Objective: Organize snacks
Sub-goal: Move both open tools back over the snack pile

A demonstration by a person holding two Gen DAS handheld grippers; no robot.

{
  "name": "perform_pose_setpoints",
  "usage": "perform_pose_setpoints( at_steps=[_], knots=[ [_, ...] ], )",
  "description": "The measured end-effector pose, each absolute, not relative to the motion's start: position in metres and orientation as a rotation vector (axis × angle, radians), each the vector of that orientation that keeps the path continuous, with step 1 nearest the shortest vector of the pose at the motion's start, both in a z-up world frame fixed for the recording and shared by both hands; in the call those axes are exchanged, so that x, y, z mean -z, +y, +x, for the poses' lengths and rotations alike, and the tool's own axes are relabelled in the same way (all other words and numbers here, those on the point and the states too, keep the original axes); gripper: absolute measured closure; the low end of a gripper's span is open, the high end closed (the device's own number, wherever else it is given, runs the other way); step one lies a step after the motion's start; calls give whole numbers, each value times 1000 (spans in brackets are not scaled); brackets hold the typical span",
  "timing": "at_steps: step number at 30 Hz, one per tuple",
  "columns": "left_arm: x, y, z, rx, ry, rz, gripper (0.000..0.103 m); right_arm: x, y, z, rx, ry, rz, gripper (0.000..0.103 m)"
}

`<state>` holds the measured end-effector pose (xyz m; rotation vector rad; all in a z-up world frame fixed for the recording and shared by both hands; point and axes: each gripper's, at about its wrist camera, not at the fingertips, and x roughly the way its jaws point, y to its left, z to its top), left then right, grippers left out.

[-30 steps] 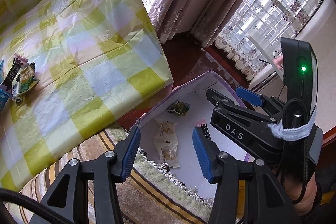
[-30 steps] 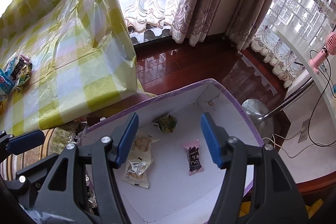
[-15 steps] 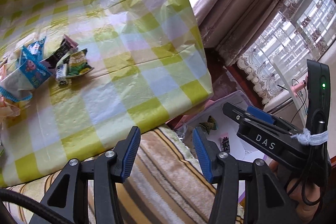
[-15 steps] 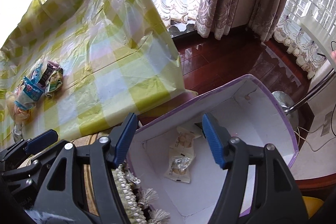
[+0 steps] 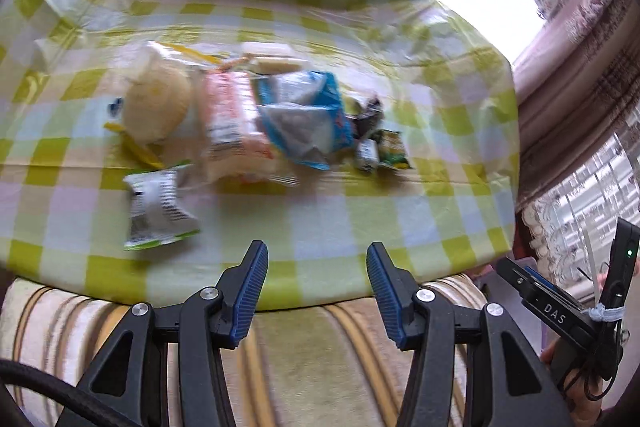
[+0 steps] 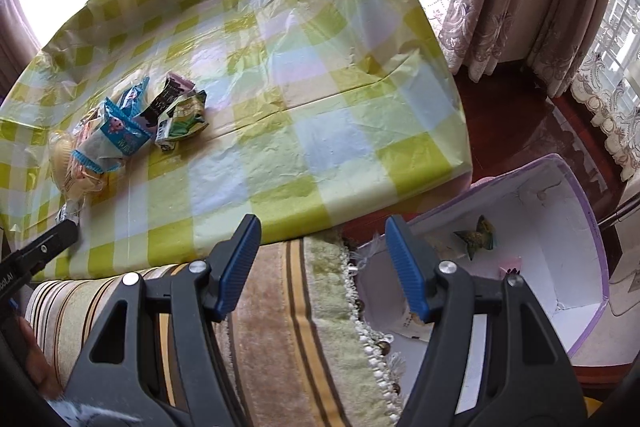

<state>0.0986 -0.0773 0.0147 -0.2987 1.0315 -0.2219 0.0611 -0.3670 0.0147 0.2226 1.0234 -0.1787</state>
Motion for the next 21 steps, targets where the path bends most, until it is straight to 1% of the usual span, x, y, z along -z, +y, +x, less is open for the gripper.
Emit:
perform_pose_setpoints(
  at_steps=[4,9,21],
  knots=[
    [-8,-30,98,97,1026,-348,50,-11,-351,70,161,1039,176,35],
    [6,3,106,-4,1060,-382,50,-8,-337,82,134,1050,148,35],
    [24,3,140,3,1115,-355,50,-1,-317,125,90,1060,134,32]
  ],
)
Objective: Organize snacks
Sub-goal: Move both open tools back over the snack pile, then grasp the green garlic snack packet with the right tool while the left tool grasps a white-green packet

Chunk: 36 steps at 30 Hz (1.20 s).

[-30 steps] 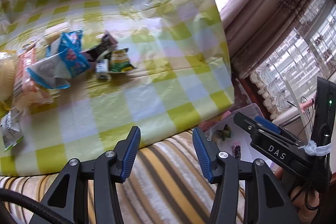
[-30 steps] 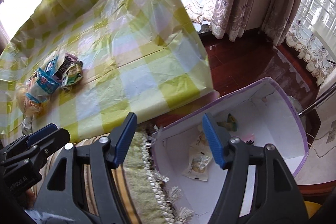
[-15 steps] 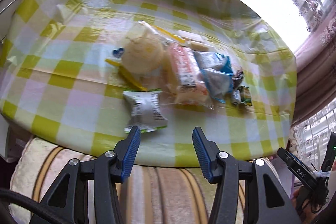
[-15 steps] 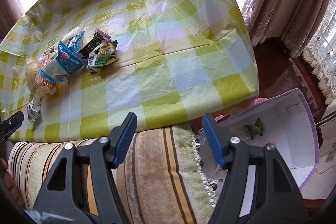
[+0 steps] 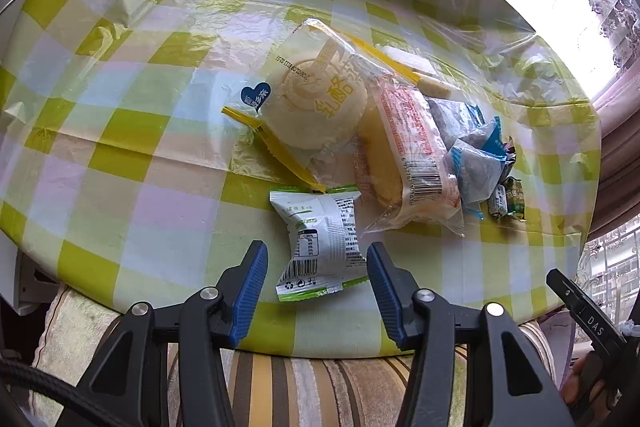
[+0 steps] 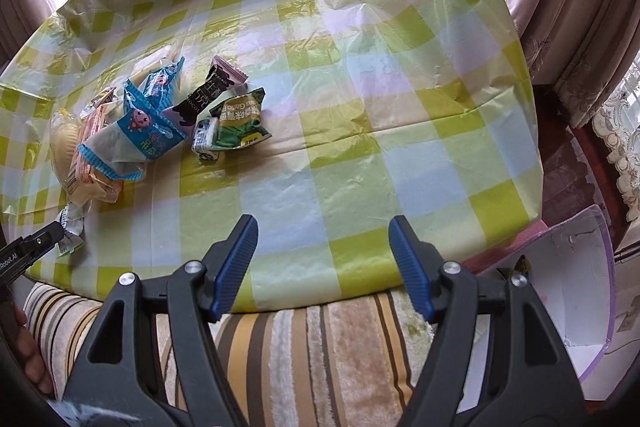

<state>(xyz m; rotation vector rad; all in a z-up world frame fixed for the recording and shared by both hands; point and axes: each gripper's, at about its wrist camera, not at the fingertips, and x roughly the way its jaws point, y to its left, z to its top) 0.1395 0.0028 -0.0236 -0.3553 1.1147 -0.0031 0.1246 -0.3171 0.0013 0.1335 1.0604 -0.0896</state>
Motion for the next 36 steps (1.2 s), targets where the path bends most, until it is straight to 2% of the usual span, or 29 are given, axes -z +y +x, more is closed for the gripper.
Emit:
perform_pose_setpoints(
  at_steps=[7,11,30,32,36],
  knots=[
    [35,-1,151,-6,1140,-342,51,5,-308,153,69,1048,136,32],
    [38,-7,152,-6,1136,-316,61,4,-297,167,54,1028,124,28],
    [39,-7,150,8,1099,-320,63,36,-281,227,61,1082,74,28],
    [39,-5,149,10,1094,-329,63,39,-280,231,61,1091,71,31],
    [38,-5,148,11,1089,-333,64,39,-278,234,53,1074,62,45]
  ],
)
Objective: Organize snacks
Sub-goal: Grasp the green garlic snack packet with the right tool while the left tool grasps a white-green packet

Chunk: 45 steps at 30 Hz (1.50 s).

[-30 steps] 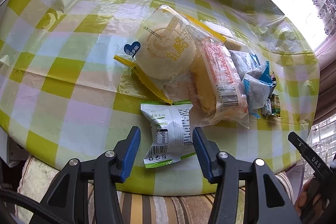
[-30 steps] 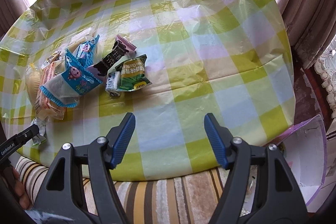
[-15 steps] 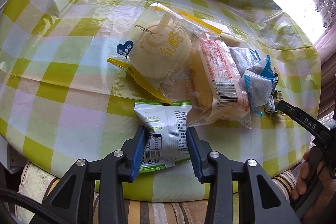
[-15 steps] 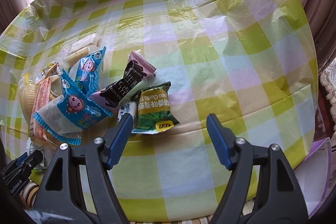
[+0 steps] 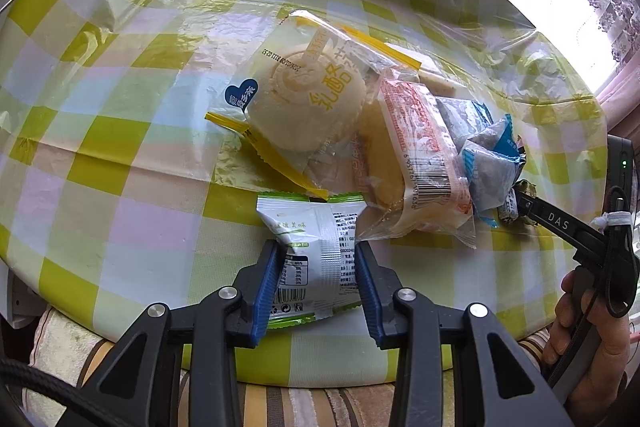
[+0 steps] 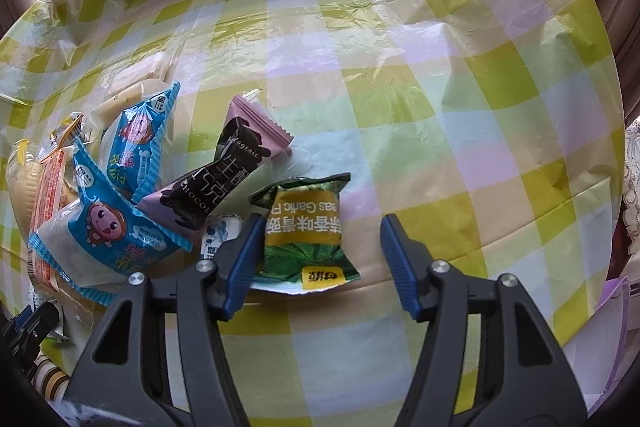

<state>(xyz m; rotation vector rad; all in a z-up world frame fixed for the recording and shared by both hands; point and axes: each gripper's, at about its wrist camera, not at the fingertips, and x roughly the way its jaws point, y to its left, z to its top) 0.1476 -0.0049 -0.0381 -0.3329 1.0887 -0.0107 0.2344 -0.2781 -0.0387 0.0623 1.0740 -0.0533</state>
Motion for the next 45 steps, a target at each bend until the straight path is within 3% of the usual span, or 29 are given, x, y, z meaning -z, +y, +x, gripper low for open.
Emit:
perform_pose_setpoints(
  at_steps=[3,7,30,45],
  knots=[
    [37,-4,146,9,1082,-333,66,36,-274,232,40,1065,55,62],
    [34,-5,144,1,1071,-331,67,36,-276,230,36,1064,66,65],
    [-5,-15,118,-17,983,-297,68,0,-290,167,37,1020,89,66],
    [-22,-74,108,121,975,-223,69,-17,-315,123,63,993,102,66]
  ],
)
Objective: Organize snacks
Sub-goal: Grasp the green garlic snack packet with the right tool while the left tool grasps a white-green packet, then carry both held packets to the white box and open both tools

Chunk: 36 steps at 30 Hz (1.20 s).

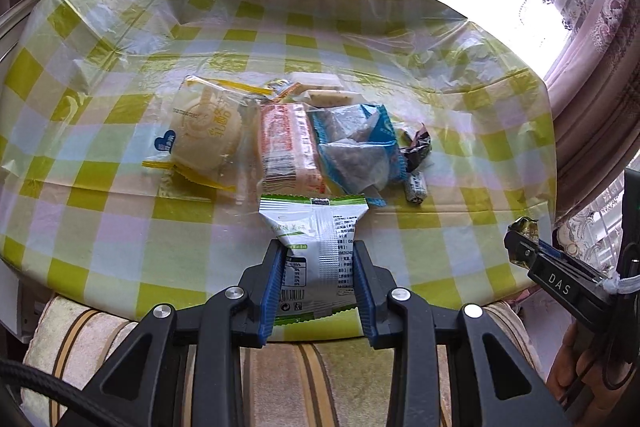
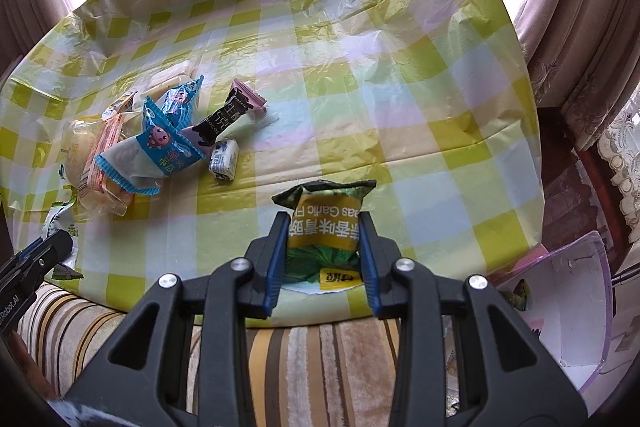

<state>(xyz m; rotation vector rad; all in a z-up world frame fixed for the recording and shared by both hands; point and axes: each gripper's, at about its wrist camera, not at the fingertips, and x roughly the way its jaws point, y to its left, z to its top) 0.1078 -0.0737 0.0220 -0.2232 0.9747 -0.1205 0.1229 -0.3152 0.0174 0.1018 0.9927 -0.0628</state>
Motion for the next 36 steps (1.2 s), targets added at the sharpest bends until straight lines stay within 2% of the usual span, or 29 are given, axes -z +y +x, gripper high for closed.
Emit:
perform_pose_setpoints(
  at_steps=[36],
  knots=[
    [-25,-296,70,660,1067,47,68,1,-498,16,395,1017,258,66]
  ],
)
